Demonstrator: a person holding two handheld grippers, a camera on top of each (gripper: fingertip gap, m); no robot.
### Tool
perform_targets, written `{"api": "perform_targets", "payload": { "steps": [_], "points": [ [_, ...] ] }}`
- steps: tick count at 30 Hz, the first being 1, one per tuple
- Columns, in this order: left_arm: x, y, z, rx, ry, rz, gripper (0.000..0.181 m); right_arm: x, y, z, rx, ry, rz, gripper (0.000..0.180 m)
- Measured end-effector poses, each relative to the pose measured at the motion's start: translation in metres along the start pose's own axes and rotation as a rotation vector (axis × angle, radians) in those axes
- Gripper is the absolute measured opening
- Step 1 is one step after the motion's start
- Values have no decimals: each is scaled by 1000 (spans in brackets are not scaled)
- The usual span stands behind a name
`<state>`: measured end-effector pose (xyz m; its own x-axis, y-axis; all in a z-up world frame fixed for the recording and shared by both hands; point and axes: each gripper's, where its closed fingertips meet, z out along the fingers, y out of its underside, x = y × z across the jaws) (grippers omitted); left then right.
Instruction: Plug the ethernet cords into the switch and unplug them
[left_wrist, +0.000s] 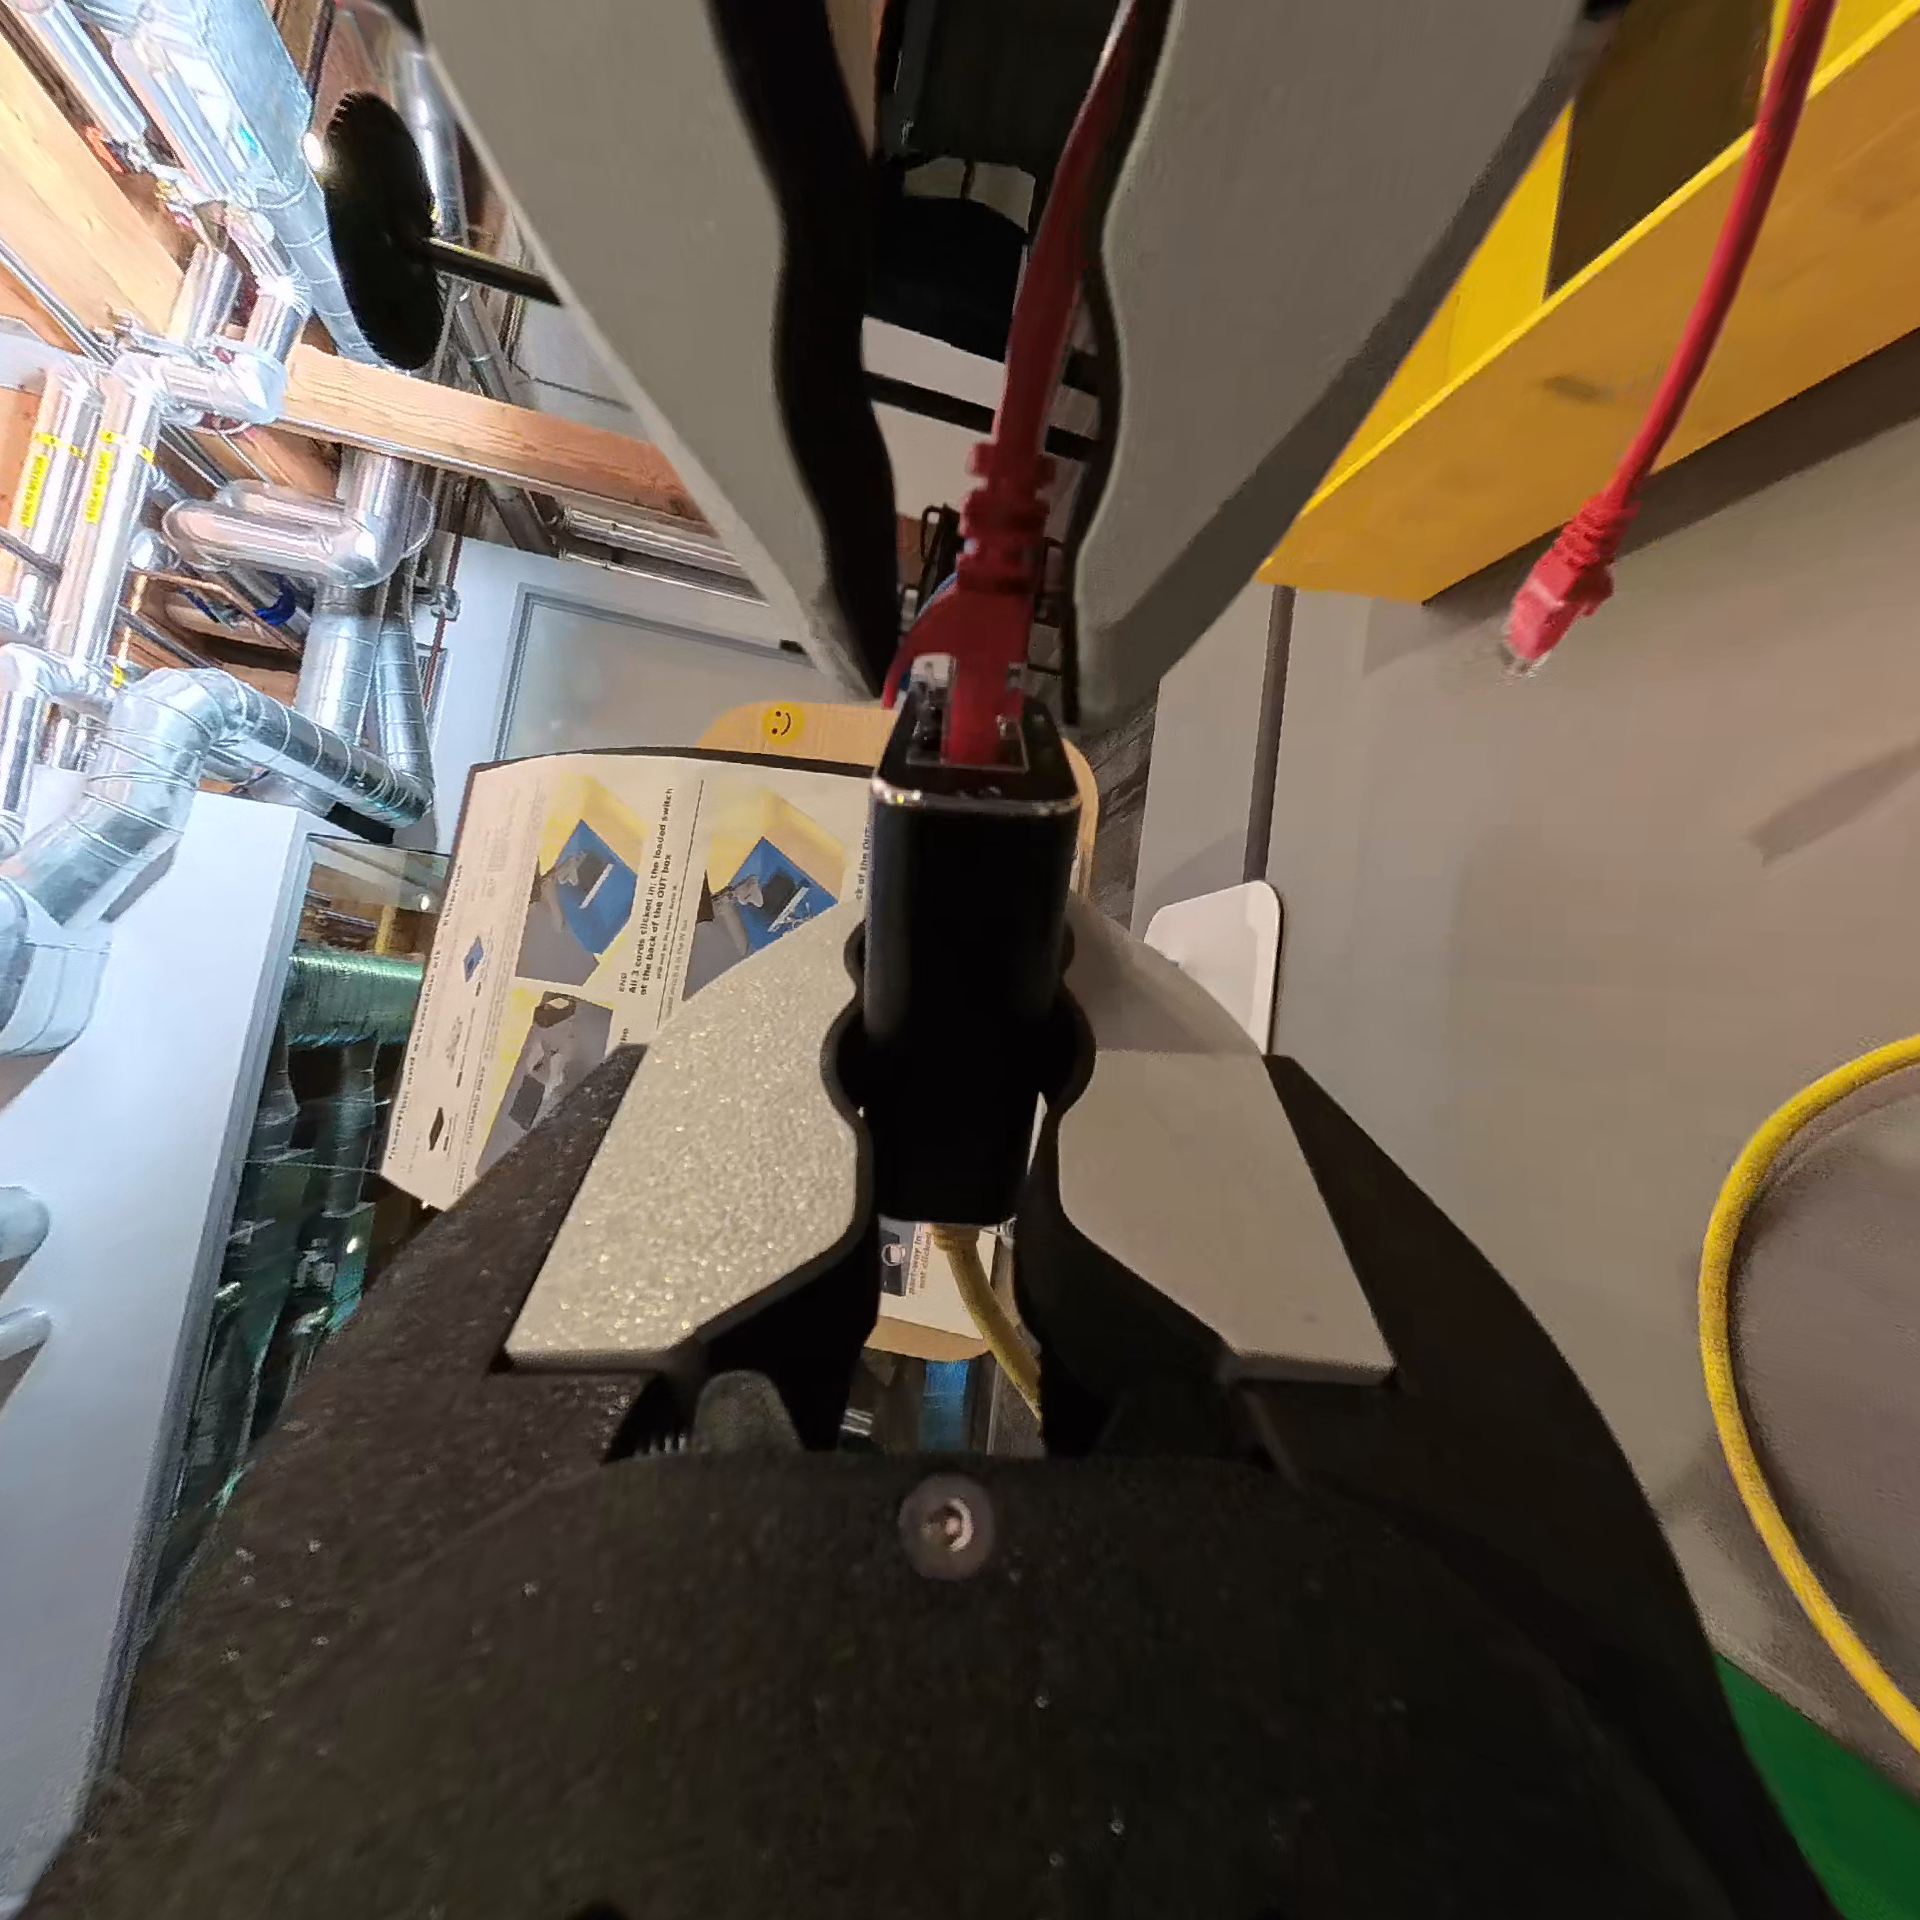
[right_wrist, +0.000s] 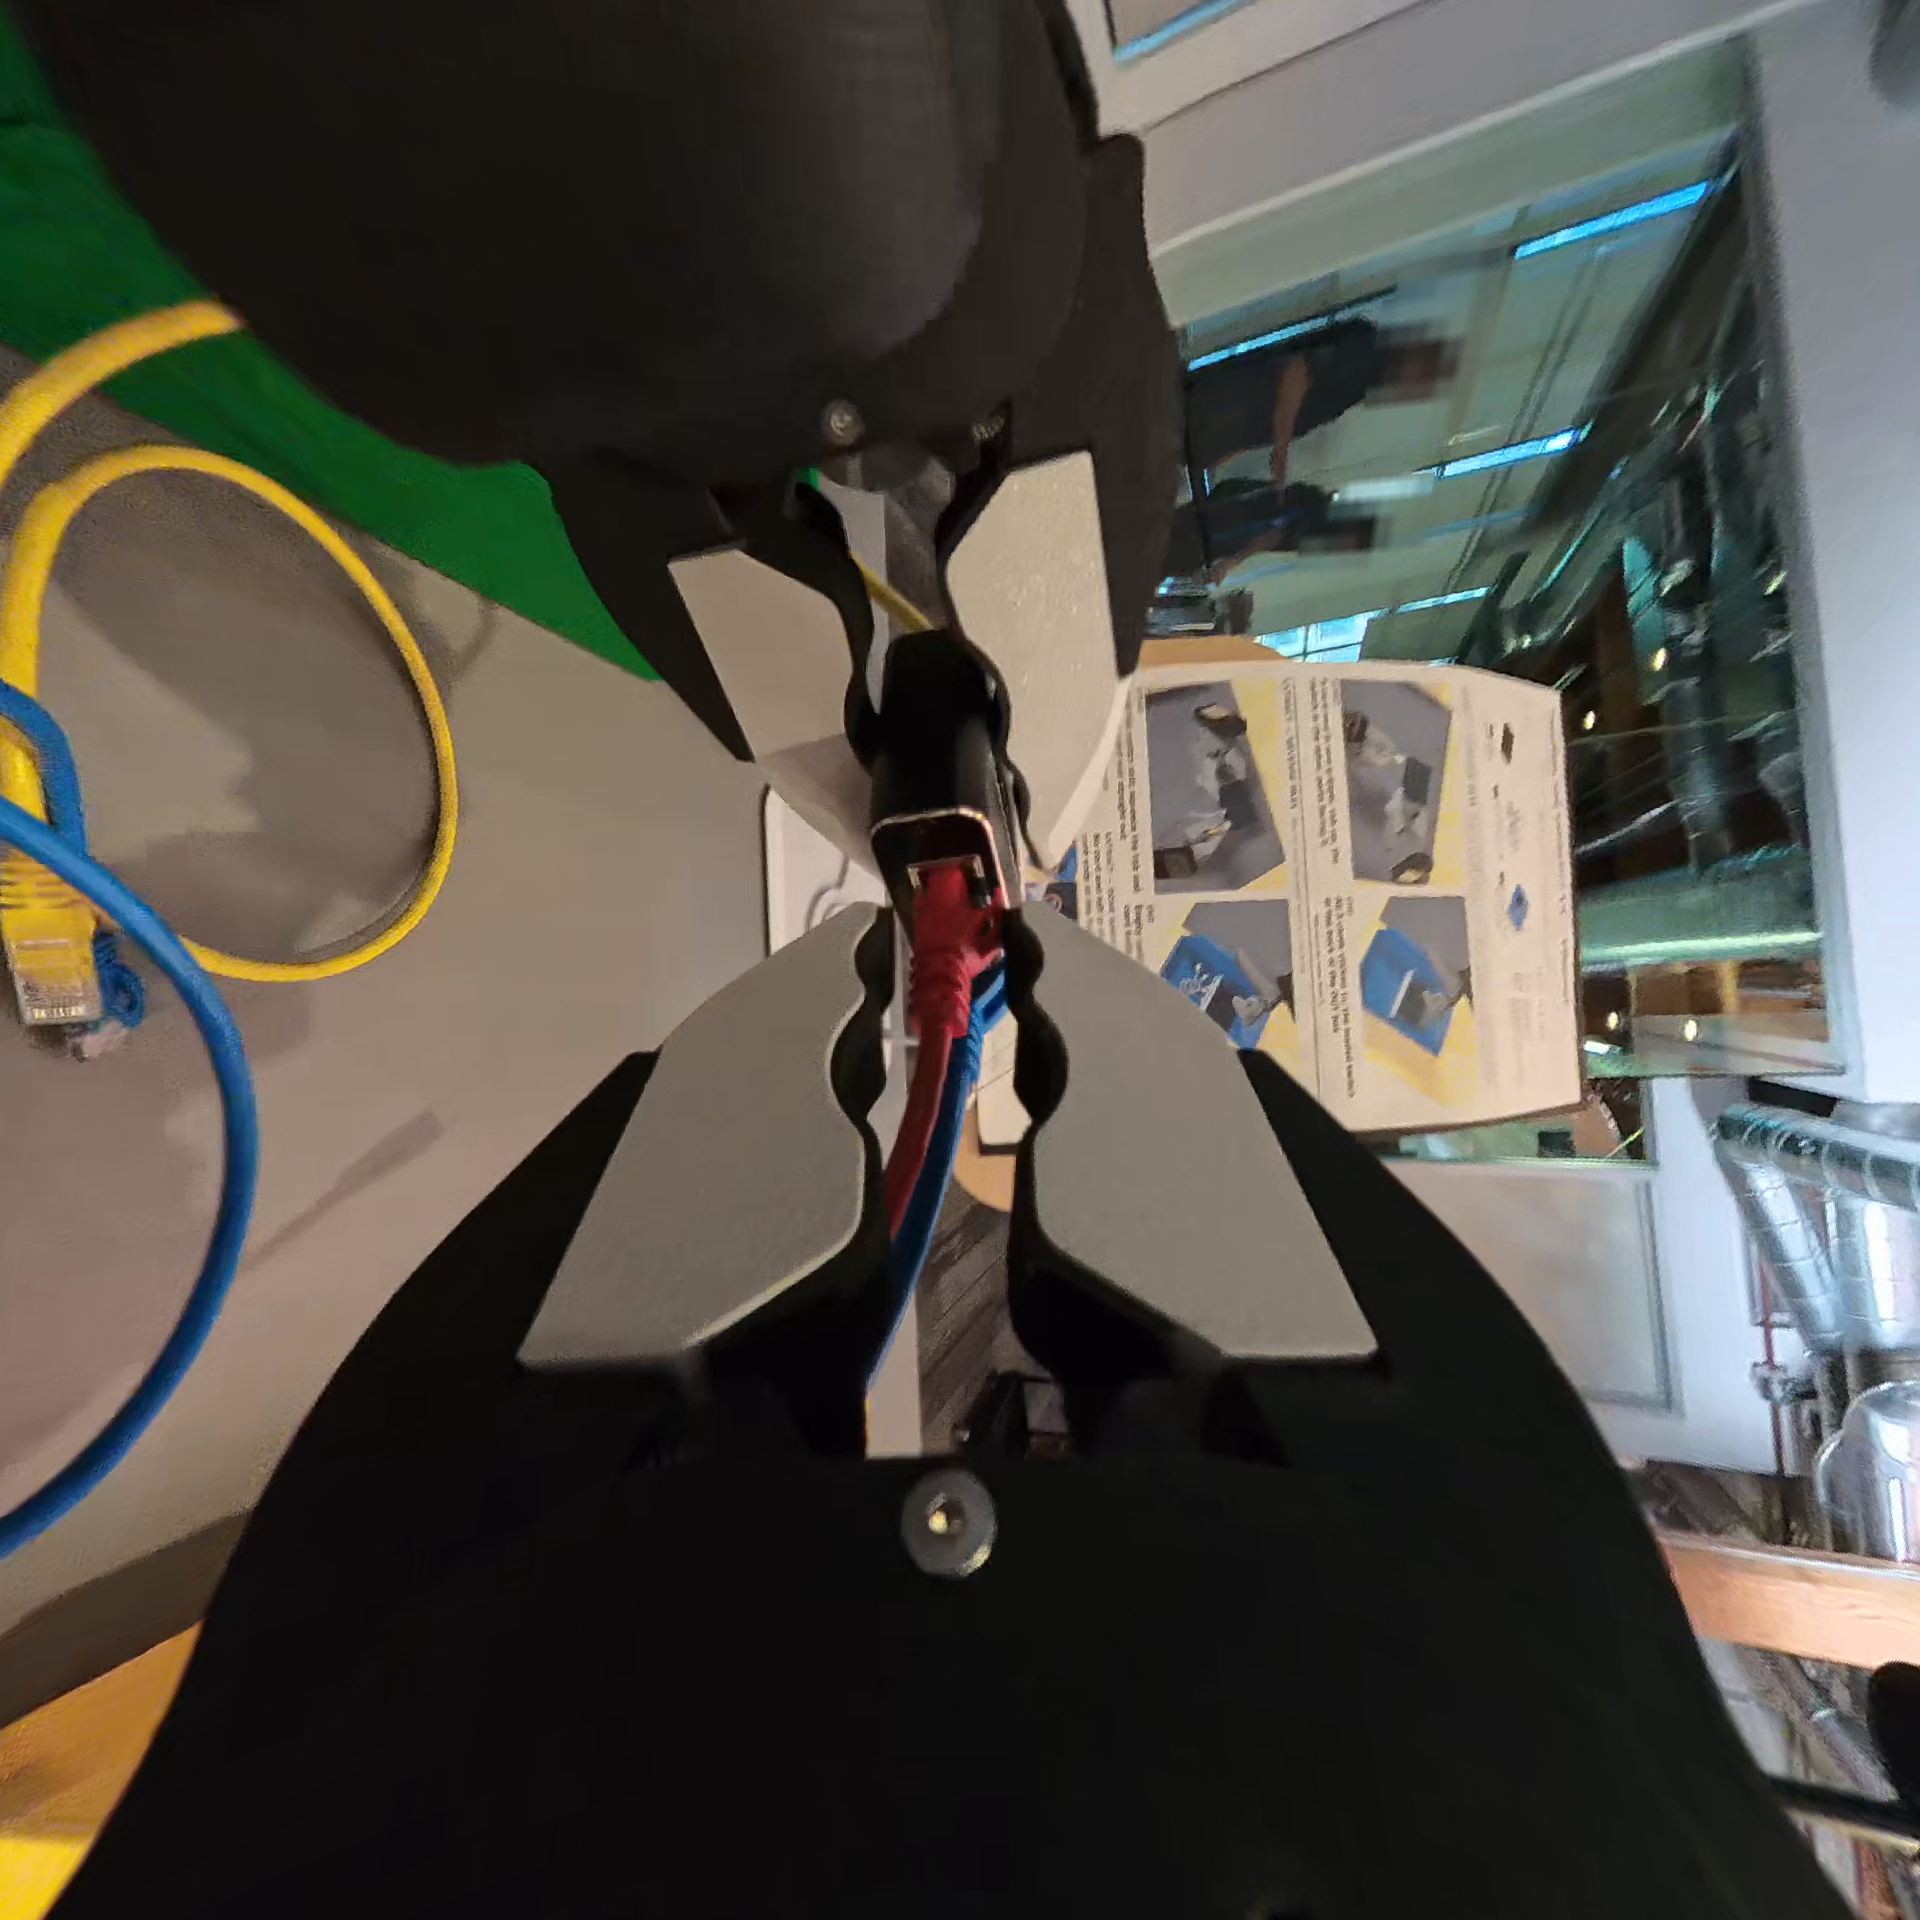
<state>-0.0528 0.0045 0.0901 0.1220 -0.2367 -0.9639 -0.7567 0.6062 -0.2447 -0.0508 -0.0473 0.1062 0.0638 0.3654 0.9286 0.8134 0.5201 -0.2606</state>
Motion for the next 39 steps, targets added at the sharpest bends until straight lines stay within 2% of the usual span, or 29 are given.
{"api": "perform_targets", "payload": {
  "steps": [5, 11, 17, 25, 31, 39],
  "points": [
    [-2, -1, -4, 7, 1, 4, 26, 1, -3, 0, -10, 57, -118, 20],
    [-5, -1, -6, 12, -6, -12, 26, 6, -6, 0, 11, 116, -160, 15],
    [-20, -4, -6, 28, -141, 12, 26, 13, -10, -1, 43, 136, -93, 14],
    [-19, -4, 3, 25, -208, 47, 31, 12, -2, 5, 28, 103, -28, 14],
    [-5, -1, 13, 8, -124, -3, 26, 3, 2, 16, 2, 68, -47, 15],
    [-10, 2, 10, -24, -144, 28, 27, 4, -4, 16, 50, 100, -91, 14]
  ]
}}
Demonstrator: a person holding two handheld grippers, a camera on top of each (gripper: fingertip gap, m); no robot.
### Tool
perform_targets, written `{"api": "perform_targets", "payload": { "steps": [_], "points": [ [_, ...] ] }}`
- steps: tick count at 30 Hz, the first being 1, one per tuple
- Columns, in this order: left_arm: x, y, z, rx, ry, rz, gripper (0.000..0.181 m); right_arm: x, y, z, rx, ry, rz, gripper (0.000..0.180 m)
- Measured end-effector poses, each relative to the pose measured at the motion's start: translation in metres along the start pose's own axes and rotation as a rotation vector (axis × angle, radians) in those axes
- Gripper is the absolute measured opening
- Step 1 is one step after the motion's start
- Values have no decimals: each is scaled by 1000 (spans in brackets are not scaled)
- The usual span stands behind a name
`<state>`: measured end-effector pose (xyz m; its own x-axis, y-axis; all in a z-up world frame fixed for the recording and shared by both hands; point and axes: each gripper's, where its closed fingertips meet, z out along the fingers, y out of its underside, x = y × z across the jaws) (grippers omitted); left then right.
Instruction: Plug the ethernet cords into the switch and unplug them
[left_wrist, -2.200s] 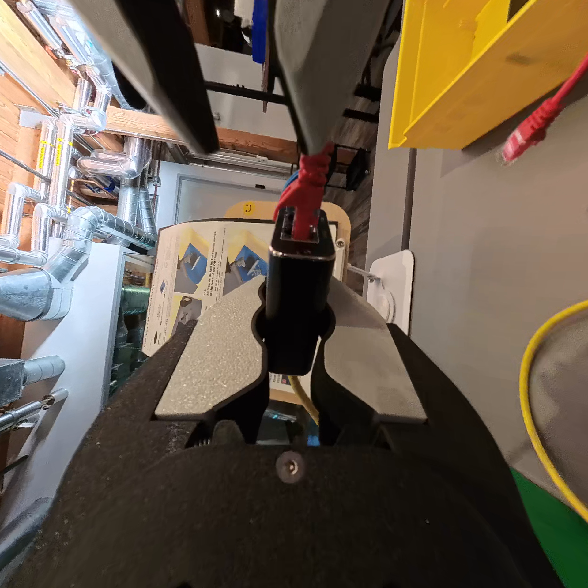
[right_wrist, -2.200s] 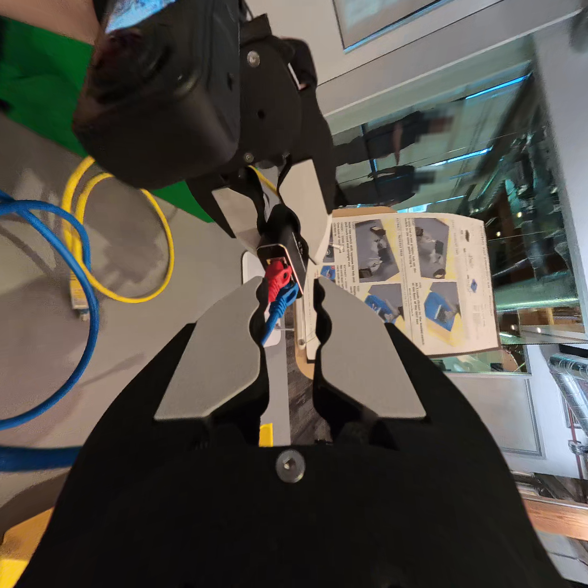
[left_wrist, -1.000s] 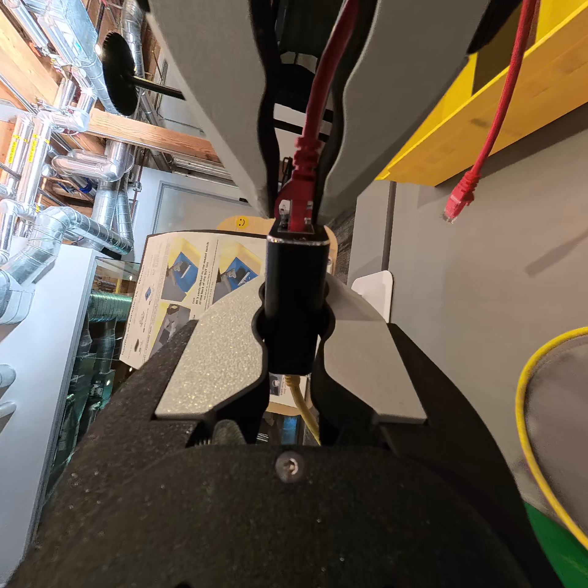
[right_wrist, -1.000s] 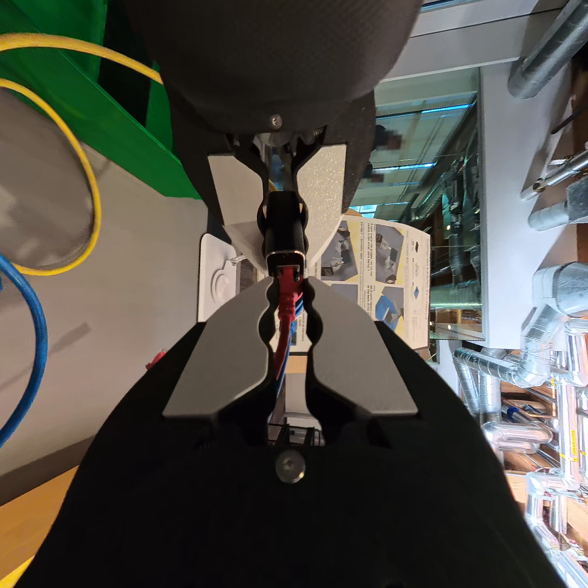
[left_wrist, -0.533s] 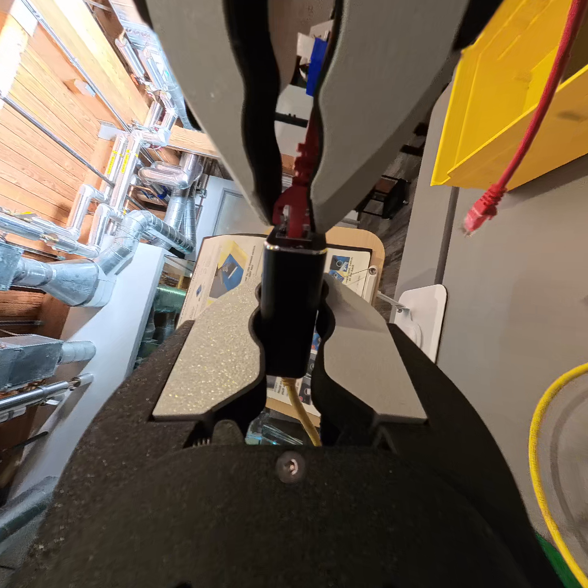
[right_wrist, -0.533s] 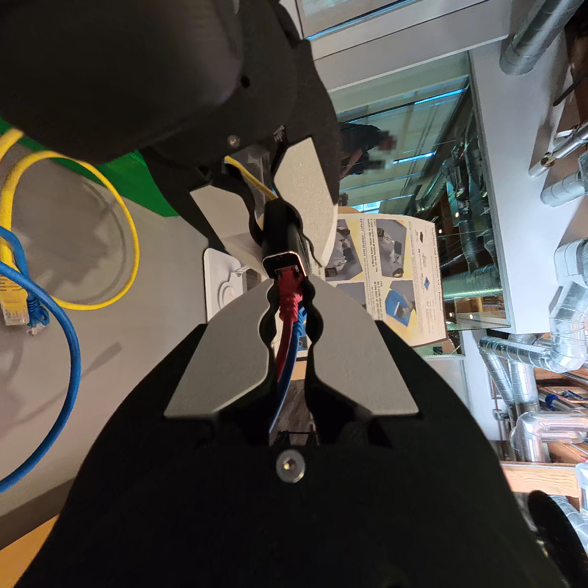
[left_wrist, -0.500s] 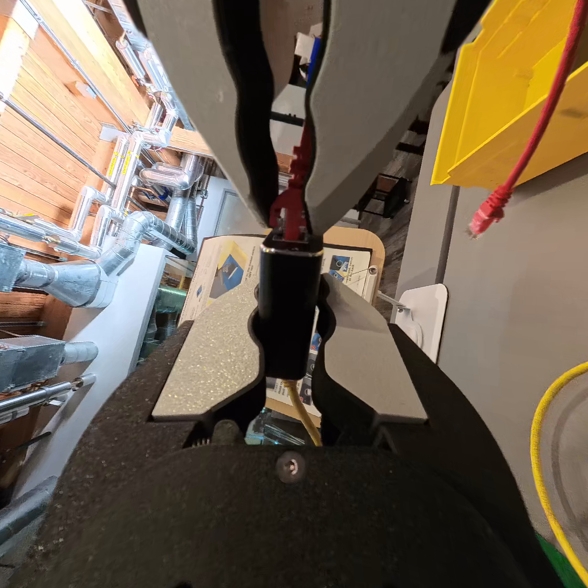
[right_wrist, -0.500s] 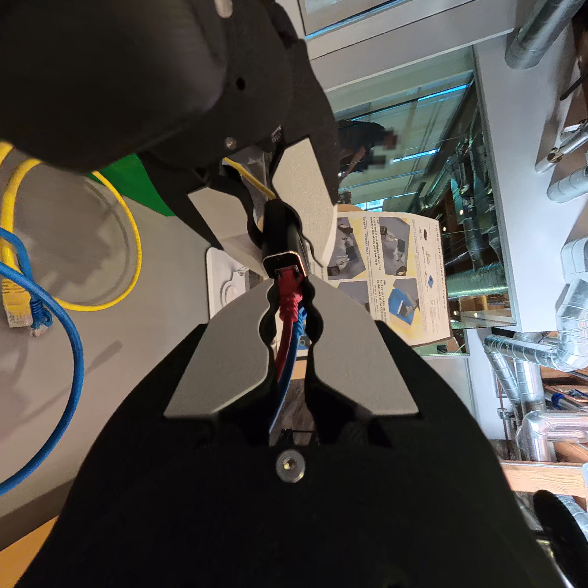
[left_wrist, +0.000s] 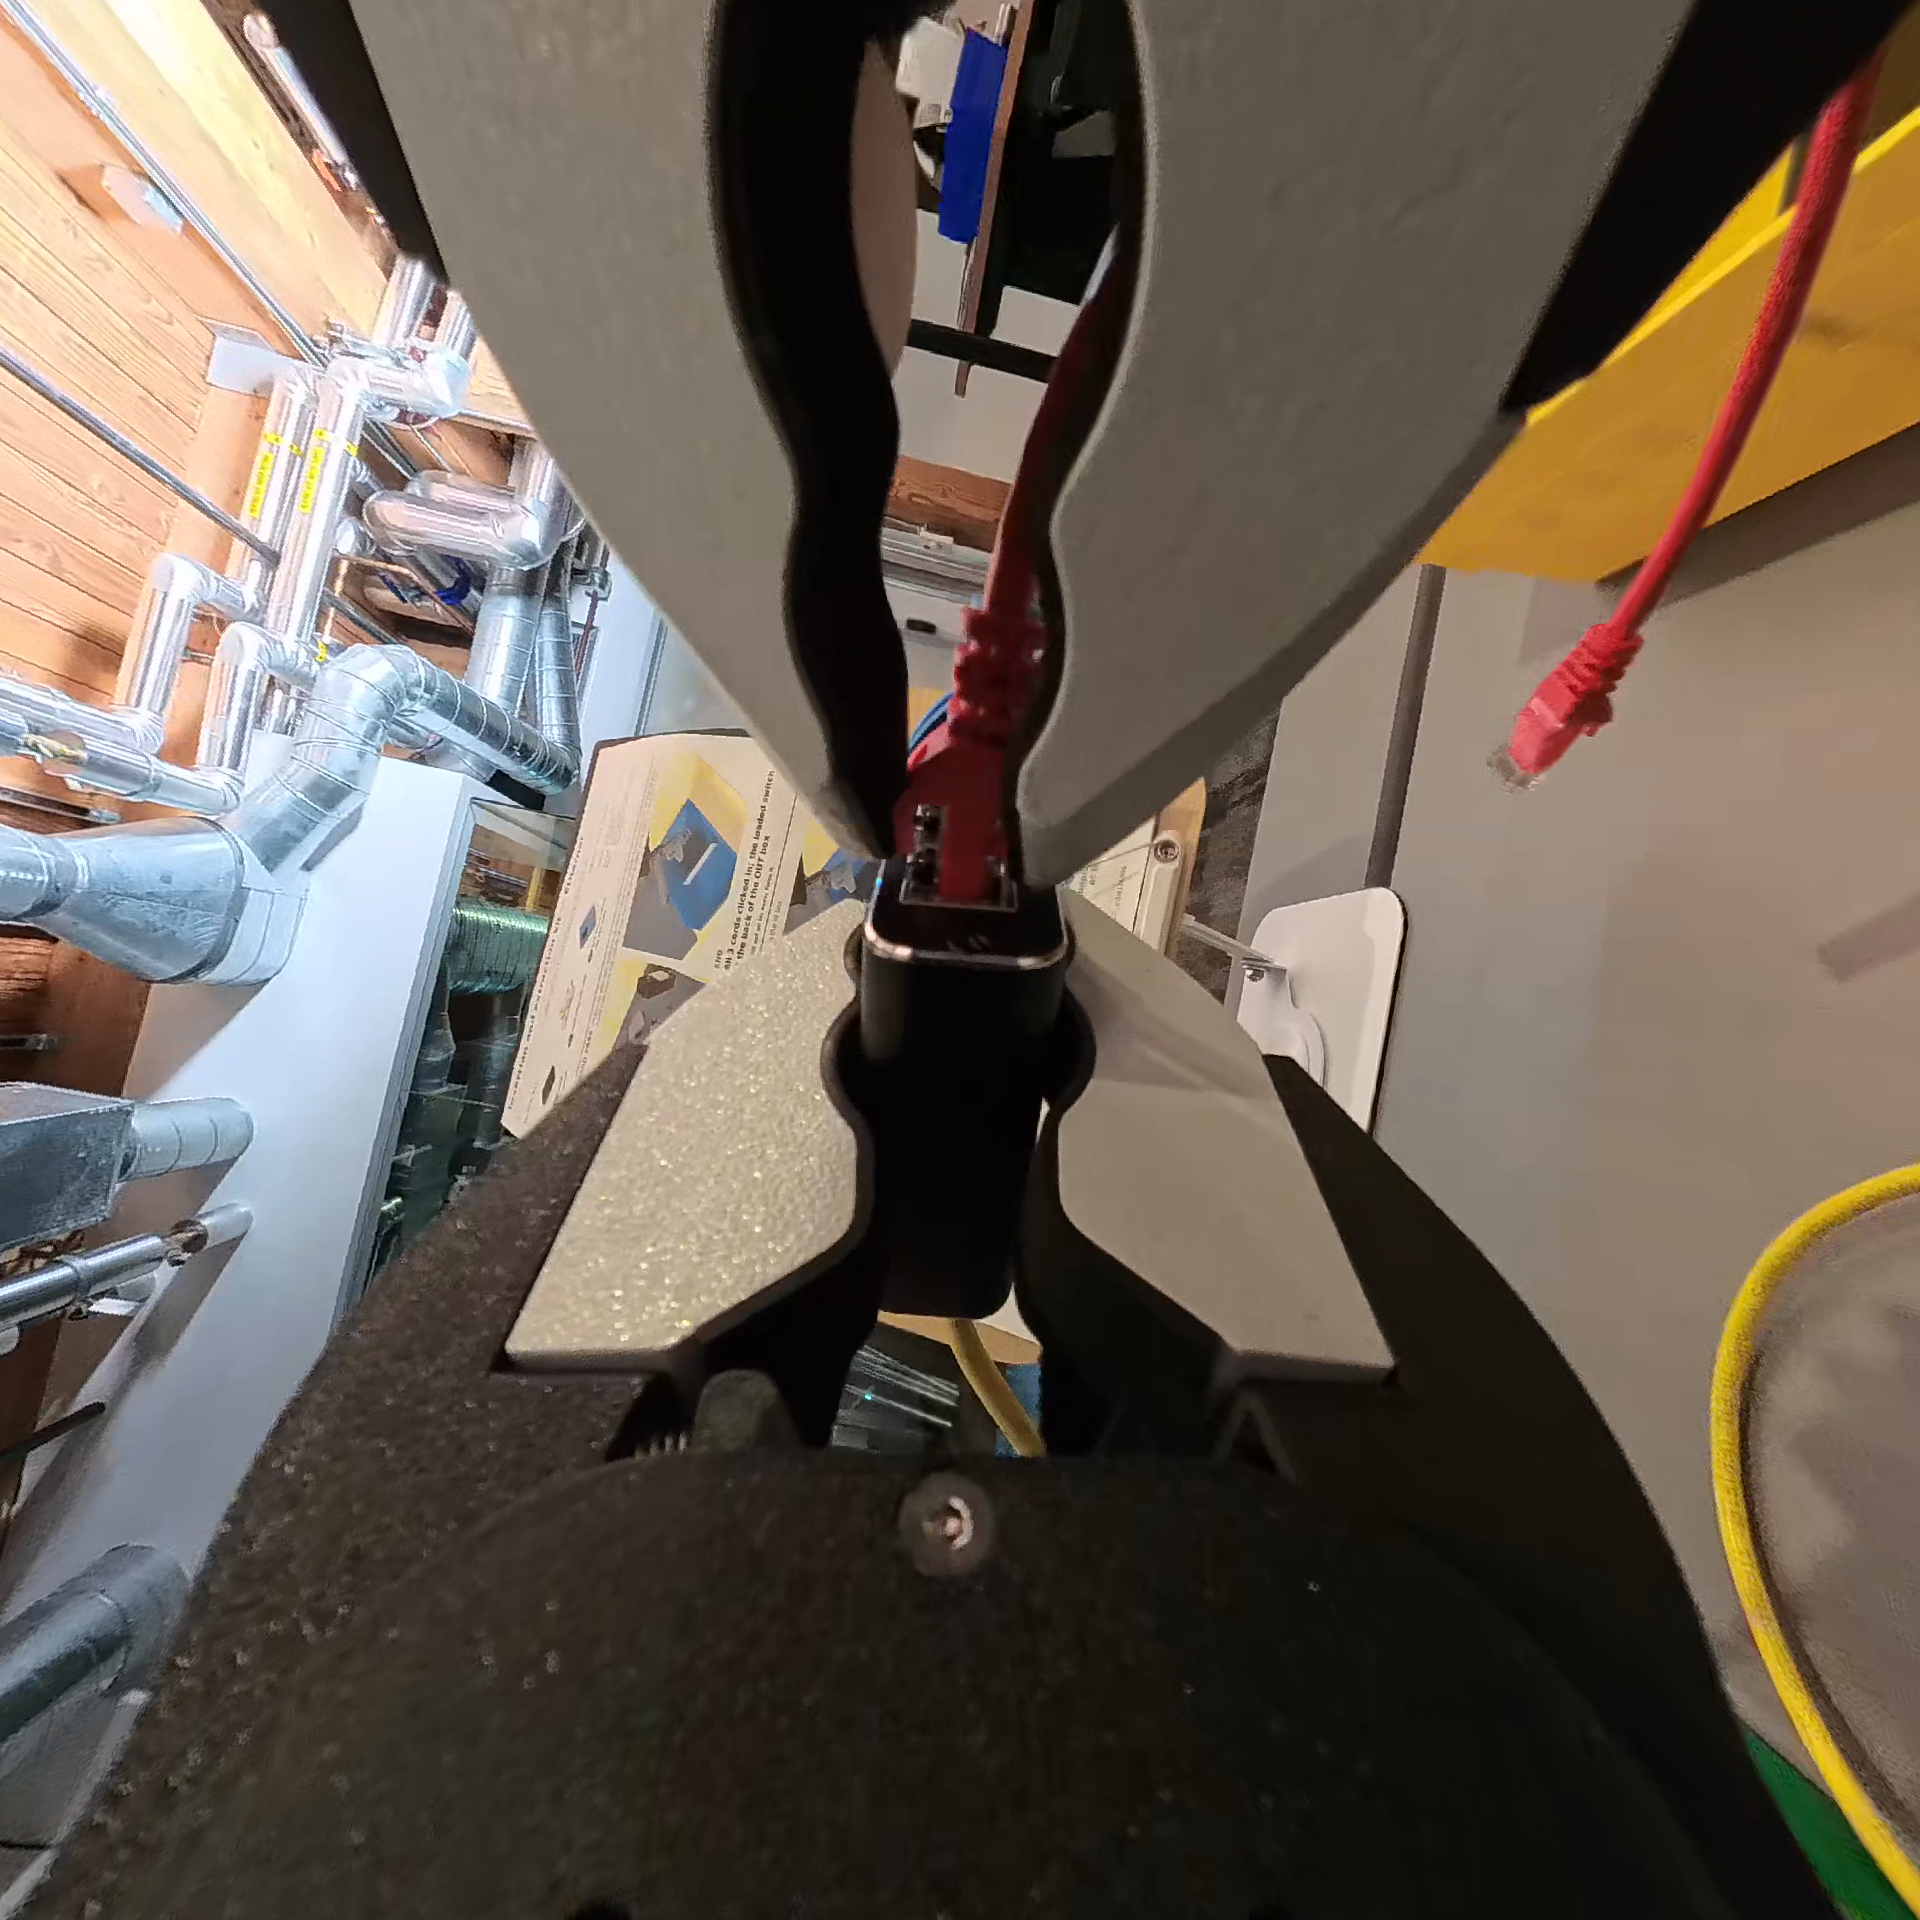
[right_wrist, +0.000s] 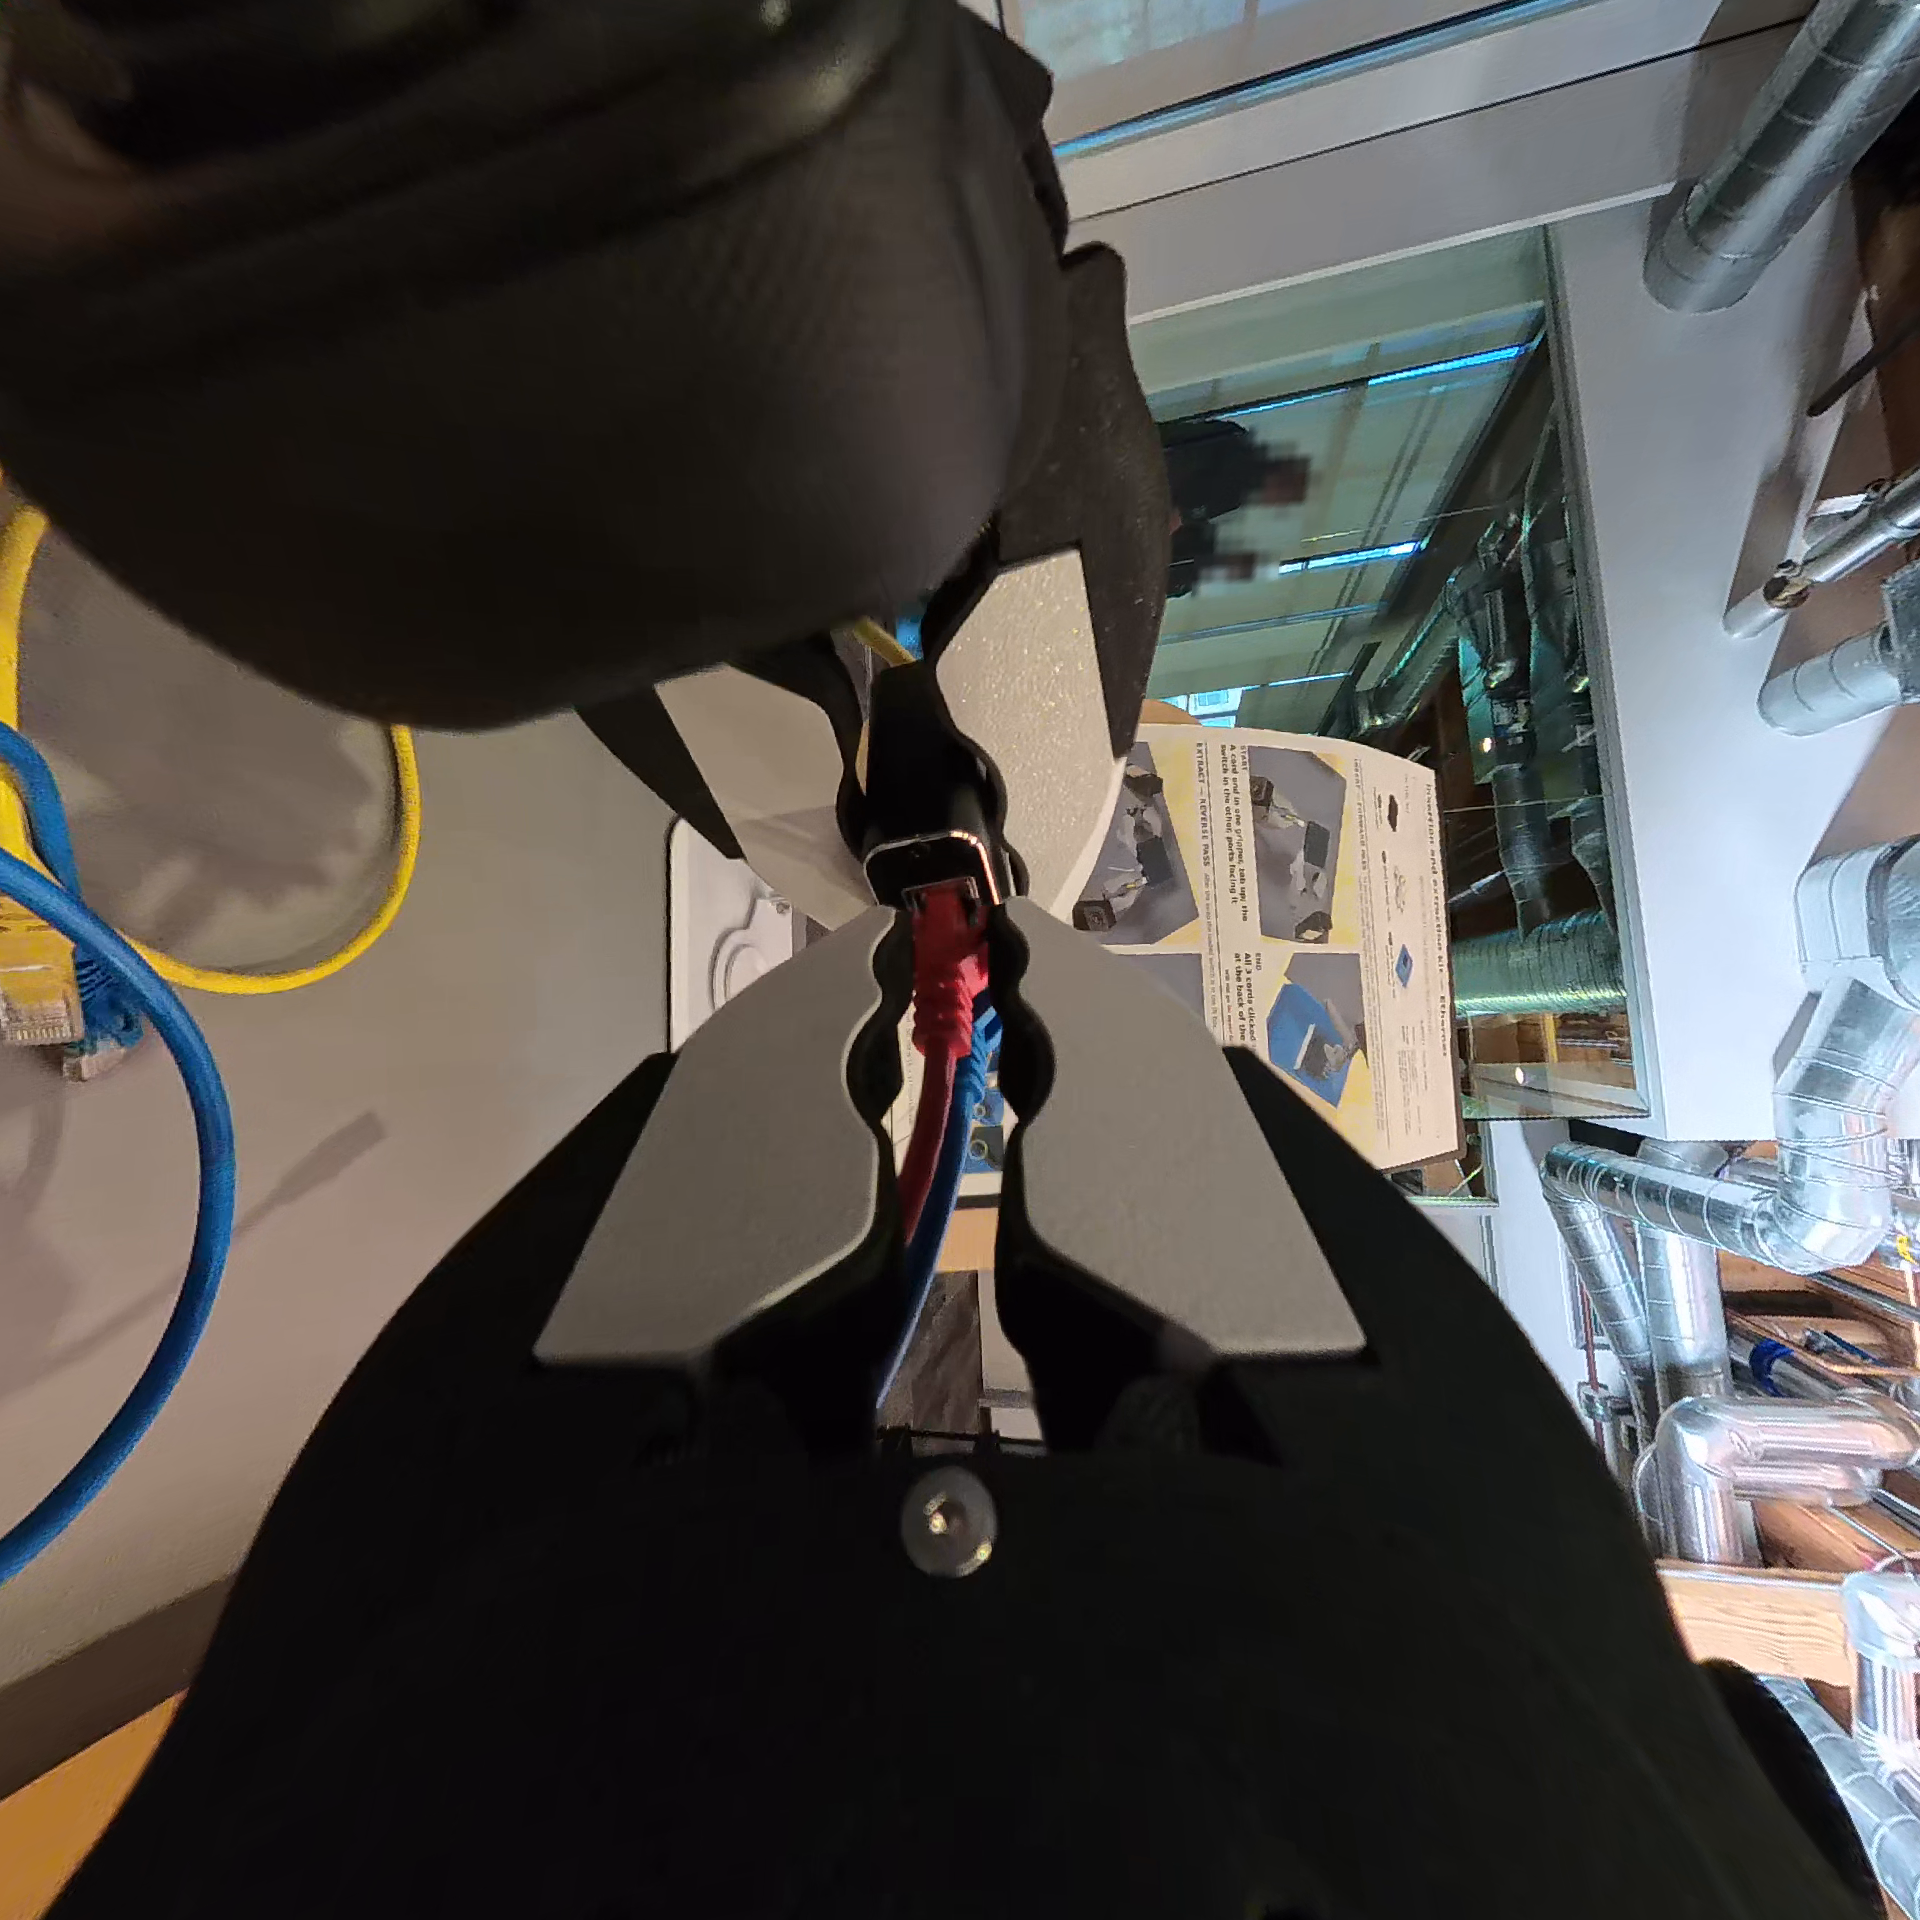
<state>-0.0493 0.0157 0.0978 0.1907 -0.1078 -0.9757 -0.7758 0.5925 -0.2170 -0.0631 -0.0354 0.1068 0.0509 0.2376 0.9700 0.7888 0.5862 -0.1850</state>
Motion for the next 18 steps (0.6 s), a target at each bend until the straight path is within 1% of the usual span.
{"api": "perform_targets", "payload": {
  "steps": [4, 8, 13, 18],
  "points": [
    [-5, 1, 3, -26, -76, 20, 26, 1, 2, 2, -6, -1, 28, 13],
    [3, 9, 12, -75, -58, 16, 27, -6, 12, 8, -14, -51, 71, 13],
    [41, 28, 30, -146, 95, 24, 27, -34, 35, 27, -87, -189, 95, 13],
    [54, 28, 32, -144, 170, 1, 27, -41, 39, 25, -104, -253, 128, 13]
  ]
}}
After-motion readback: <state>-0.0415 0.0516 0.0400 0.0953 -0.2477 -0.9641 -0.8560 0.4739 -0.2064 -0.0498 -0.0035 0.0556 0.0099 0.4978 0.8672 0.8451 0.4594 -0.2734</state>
